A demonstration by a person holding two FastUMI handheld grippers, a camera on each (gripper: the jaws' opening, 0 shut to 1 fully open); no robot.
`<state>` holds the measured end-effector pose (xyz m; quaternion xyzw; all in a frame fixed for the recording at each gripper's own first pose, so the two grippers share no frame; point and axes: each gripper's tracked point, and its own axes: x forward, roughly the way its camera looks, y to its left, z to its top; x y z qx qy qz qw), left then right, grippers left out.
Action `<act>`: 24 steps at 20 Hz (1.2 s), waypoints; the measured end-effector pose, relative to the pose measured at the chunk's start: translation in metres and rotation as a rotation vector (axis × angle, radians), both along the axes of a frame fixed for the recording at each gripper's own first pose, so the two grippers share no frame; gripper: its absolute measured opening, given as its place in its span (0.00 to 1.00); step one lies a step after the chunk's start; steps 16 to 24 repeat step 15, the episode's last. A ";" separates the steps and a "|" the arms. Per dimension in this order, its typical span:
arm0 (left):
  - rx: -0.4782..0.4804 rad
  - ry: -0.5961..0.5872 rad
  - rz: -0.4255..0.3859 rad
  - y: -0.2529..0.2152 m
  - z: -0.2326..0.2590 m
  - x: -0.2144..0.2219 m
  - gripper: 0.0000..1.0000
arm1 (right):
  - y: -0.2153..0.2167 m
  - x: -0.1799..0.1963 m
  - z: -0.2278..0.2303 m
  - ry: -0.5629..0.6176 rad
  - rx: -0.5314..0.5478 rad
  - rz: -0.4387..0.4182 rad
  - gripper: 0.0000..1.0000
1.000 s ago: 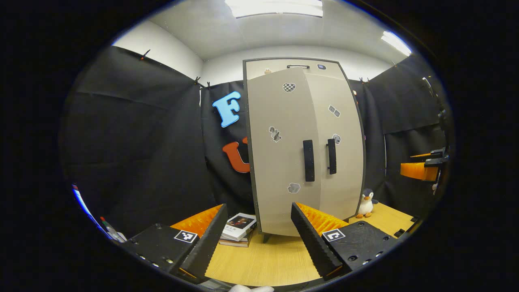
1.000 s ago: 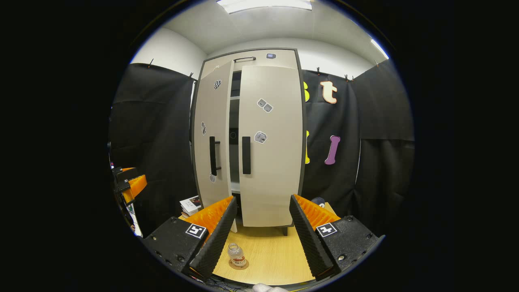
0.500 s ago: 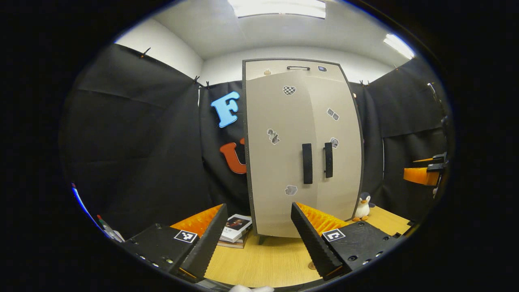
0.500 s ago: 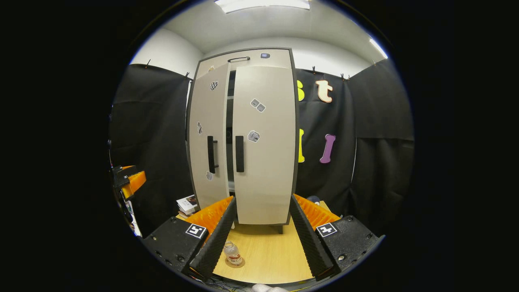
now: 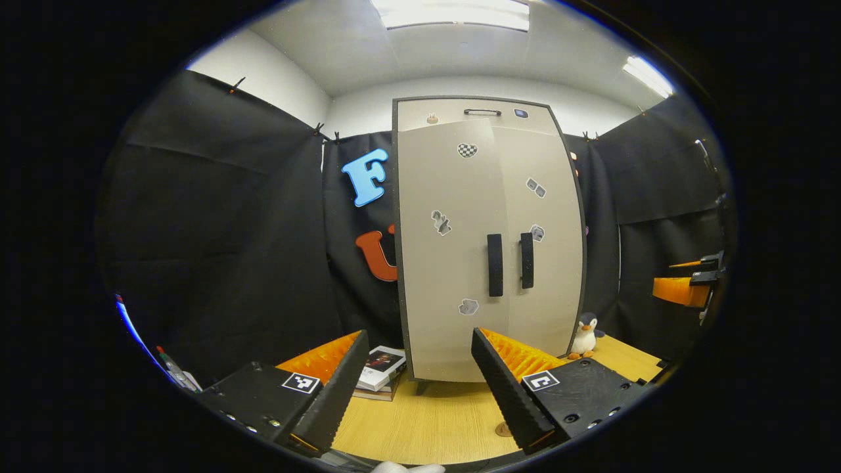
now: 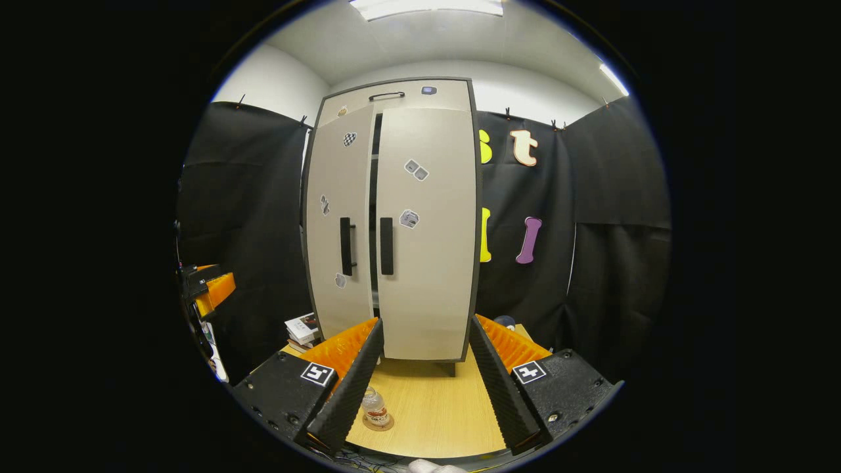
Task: Grasp the bottle in the cabinet with the left hand and place it on the coaster, then close the right door with the right hand and the left door with the left hand.
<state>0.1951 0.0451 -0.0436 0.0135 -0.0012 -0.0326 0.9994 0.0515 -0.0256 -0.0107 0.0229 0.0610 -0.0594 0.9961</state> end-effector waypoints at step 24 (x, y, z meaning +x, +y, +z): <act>0.008 0.000 -0.026 -0.014 -0.001 -0.017 0.96 | 0.005 -0.019 0.002 -0.022 0.010 -0.004 0.81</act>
